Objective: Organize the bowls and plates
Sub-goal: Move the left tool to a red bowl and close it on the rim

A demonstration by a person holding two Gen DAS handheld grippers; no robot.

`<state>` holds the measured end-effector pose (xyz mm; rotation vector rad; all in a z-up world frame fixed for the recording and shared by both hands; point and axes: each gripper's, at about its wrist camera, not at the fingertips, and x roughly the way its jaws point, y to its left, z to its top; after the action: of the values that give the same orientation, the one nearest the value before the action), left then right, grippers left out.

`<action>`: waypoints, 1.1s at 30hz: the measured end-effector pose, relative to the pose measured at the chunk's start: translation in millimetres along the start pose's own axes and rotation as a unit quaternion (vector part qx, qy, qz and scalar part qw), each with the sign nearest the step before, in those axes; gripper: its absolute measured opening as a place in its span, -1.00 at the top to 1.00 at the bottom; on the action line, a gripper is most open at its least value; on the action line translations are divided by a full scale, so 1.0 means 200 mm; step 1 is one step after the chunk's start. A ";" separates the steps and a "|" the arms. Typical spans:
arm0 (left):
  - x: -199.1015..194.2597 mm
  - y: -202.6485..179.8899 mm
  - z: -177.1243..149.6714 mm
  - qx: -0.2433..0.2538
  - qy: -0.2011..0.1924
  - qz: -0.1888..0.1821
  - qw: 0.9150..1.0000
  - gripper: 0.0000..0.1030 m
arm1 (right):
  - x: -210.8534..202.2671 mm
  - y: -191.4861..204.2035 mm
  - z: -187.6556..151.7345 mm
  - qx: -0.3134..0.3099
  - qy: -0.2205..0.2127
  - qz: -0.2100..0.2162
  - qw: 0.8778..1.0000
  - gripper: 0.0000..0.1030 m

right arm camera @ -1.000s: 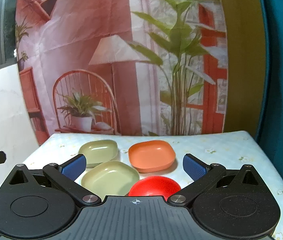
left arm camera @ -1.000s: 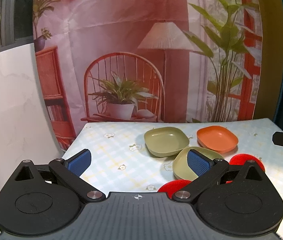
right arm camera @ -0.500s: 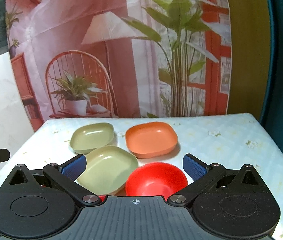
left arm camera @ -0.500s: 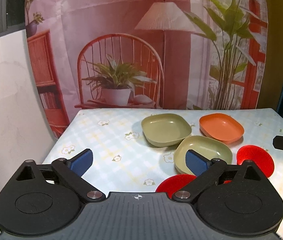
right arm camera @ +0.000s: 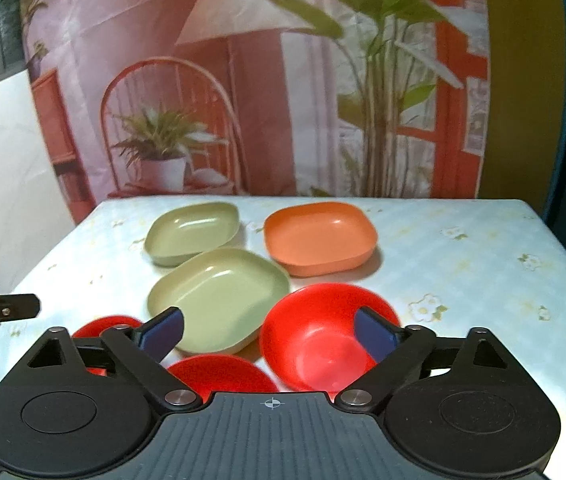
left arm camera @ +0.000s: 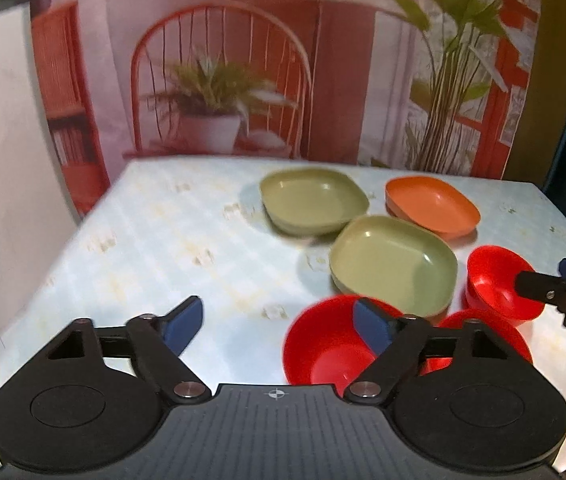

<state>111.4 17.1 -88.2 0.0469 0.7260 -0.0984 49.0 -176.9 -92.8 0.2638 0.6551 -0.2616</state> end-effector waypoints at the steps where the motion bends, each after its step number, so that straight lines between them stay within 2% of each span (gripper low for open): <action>1: 0.02 0.00 -0.01 -0.001 0.007 0.000 1.000 -0.45 | 0.01 0.01 -0.01 -0.003 0.003 0.002 1.000 -0.67; 5: 0.07 0.00 -0.03 0.002 0.025 0.000 1.000 -0.38 | 0.06 0.06 -0.01 -0.010 0.011 0.013 1.000 -0.65; 12: 0.11 -0.02 -0.05 0.005 0.044 -0.009 0.999 -0.21 | 0.14 0.15 -0.02 -0.027 0.027 0.042 0.998 -0.45; 20: 0.15 -0.03 -0.05 0.007 0.053 -0.018 0.998 -0.19 | 0.17 0.16 -0.05 -0.024 0.040 0.056 0.997 -0.36; 23: 0.16 -0.05 -0.04 0.018 0.053 -0.024 0.998 -0.08 | 0.18 0.16 -0.05 -0.031 0.041 0.062 0.997 -0.31; 28: 0.15 -0.03 -0.05 0.008 0.056 -0.033 0.998 0.07 | 0.20 0.19 -0.04 -0.037 0.047 0.077 0.995 -0.19; 33: 0.14 0.01 -0.06 -0.022 0.062 -0.043 0.997 0.09 | 0.22 0.22 -0.04 -0.047 0.054 0.090 0.993 -0.06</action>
<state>124.5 17.2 -116.2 -0.0201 0.8548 -0.1623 91.5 -139.3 -119.5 0.2462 0.7445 -0.0433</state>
